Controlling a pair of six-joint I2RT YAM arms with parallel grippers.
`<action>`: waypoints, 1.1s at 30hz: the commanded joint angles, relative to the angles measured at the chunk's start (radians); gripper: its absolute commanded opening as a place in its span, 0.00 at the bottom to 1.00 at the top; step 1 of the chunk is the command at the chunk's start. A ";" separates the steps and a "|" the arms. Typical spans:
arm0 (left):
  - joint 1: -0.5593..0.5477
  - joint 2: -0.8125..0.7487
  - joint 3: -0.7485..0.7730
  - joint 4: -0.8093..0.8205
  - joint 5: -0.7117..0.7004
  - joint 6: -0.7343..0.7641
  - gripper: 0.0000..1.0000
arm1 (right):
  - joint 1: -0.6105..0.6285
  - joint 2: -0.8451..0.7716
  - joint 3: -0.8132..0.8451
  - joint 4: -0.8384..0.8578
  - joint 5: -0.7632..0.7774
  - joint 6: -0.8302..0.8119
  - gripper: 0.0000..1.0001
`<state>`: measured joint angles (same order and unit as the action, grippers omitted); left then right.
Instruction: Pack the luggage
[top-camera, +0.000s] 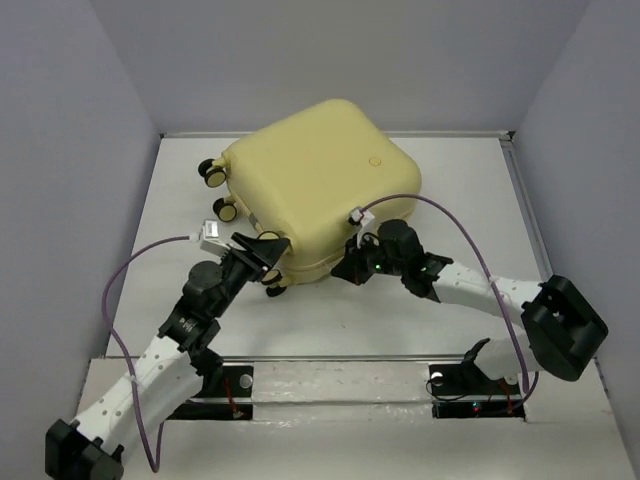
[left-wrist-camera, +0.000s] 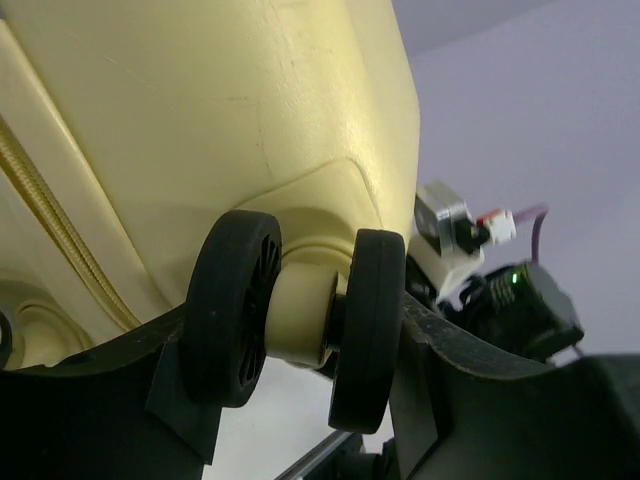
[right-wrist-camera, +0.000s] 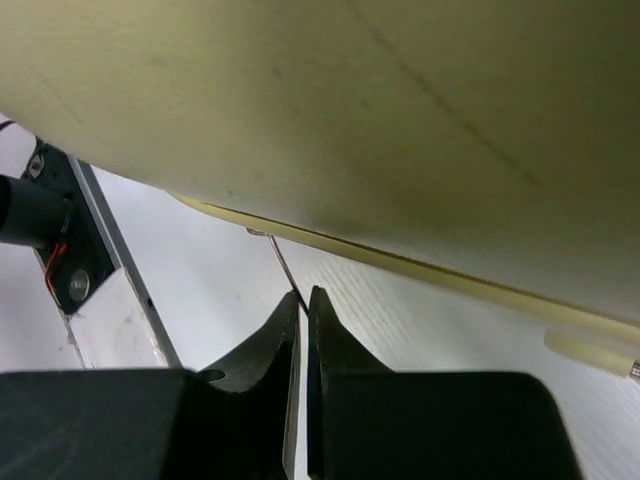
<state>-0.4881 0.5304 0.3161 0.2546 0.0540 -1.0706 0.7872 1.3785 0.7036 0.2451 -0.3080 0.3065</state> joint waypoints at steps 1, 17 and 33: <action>-0.266 0.174 0.107 0.063 -0.147 0.132 0.06 | -0.161 -0.071 0.082 0.050 -0.002 -0.061 0.07; -0.314 0.726 0.688 0.068 -0.011 0.302 0.06 | 0.317 -0.258 -0.294 0.341 0.257 0.204 0.07; -0.270 0.870 0.865 -0.026 0.185 0.301 0.06 | 0.010 -0.542 -0.345 0.016 0.488 0.190 0.15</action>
<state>-0.7746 1.5089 1.1263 0.0135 0.2150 -0.7822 1.0210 0.9470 0.3862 0.3317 0.1726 0.4721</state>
